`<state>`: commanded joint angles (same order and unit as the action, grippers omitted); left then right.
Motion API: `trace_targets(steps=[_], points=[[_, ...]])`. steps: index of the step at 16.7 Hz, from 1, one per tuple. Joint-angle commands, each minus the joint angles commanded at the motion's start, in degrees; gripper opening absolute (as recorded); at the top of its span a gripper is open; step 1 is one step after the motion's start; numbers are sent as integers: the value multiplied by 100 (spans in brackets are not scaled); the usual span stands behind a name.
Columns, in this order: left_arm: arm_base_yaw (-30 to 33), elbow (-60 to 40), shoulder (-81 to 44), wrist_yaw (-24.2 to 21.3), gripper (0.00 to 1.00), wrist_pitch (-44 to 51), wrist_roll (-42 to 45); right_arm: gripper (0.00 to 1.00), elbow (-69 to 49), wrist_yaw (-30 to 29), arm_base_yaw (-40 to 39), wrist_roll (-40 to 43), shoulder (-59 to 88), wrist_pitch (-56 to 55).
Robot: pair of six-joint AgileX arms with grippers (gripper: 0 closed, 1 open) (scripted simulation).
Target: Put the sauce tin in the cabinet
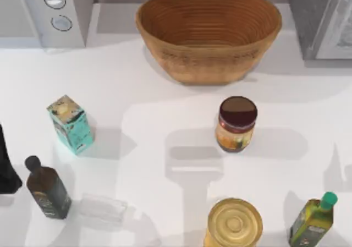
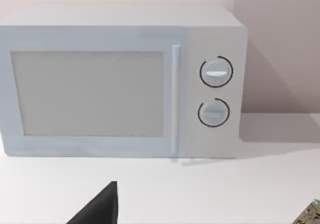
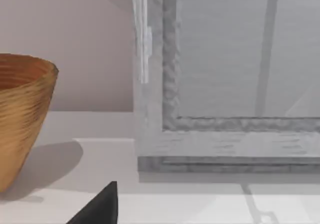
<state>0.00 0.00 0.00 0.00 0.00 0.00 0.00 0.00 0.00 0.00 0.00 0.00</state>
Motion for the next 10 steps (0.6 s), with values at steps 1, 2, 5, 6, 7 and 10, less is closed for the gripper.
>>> trace_targets(steps=[1,2,5,6,7,10], points=[[0,0,0,0,100,0,0,100,0,0,0,0,0,0],[0,0,0,0,100,0,0,100,0,0,0,0,0,0],[0,0,0,0,100,0,0,100,-298,336,-11,188,337,-203],[0,0,0,0,100,0,0,100,-479,560,-9,308,565,-323],[0,0,0,0,100,0,0,100,-690,830,-3,449,852,-458],[0,0,0,0,100,0,0,100,-1443,1808,38,964,2059,-907]])
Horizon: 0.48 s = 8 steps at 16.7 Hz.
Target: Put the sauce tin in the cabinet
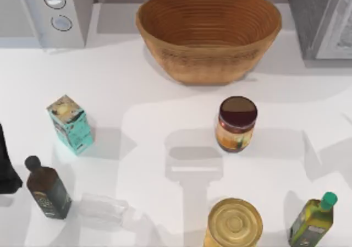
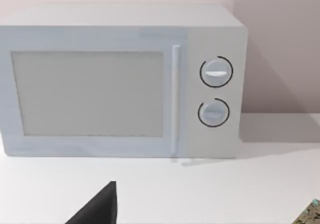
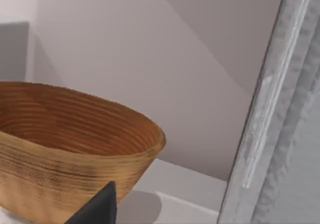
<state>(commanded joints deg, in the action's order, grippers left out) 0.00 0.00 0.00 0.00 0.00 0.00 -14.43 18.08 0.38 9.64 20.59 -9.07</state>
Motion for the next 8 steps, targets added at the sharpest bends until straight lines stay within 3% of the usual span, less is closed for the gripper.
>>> trace_targets(steps=[8], points=[[0,0,0,0,100,0,0,100,-2201,3078,119,1738,5179,-1049]])
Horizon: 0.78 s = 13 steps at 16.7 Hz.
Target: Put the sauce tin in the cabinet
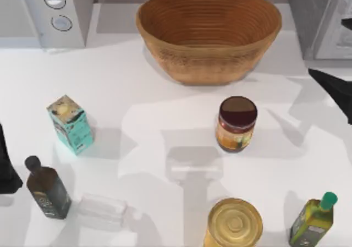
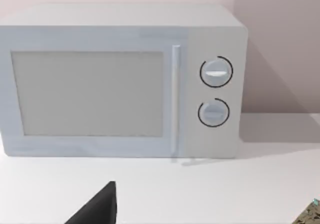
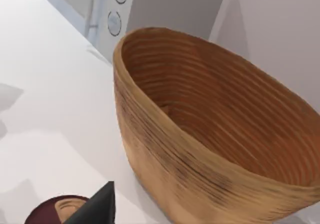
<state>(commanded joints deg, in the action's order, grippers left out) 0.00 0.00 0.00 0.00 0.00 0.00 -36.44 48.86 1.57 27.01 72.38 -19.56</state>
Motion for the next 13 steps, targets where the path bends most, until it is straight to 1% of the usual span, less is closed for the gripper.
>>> trace_targets(steps=[4,7,10,13], points=[[0,0,0,0,100,0,0,100,-914,1418,-71,932,2726,-260],[0,0,0,0,100,0,0,100,-1458,2328,-188,1569,4277,-363],[0,0,0,0,100,0,0,100,-1839,2998,-340,2058,5300,-401],[0,0,0,0,100,0,0,100,-2008,3340,-446,2301,5785,-399]])
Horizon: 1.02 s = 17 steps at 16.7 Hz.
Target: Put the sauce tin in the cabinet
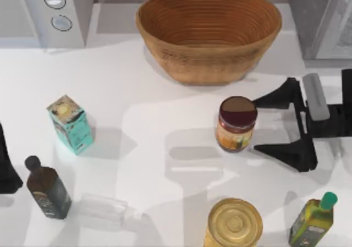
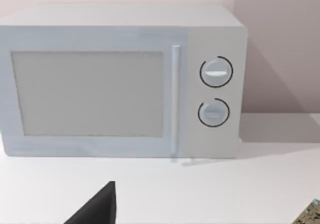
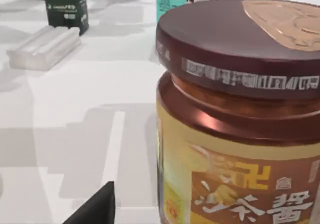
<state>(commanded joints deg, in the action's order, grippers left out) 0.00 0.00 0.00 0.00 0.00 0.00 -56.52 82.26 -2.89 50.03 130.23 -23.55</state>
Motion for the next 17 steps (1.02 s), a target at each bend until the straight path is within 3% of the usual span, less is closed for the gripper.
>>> trace_targets(steps=[8,17], points=[[0,0,0,0,100,0,0,100,-7,9,-20,-155,80,-207],[0,0,0,0,100,0,0,100,94,-434,-578,-2268,569,-2889]])
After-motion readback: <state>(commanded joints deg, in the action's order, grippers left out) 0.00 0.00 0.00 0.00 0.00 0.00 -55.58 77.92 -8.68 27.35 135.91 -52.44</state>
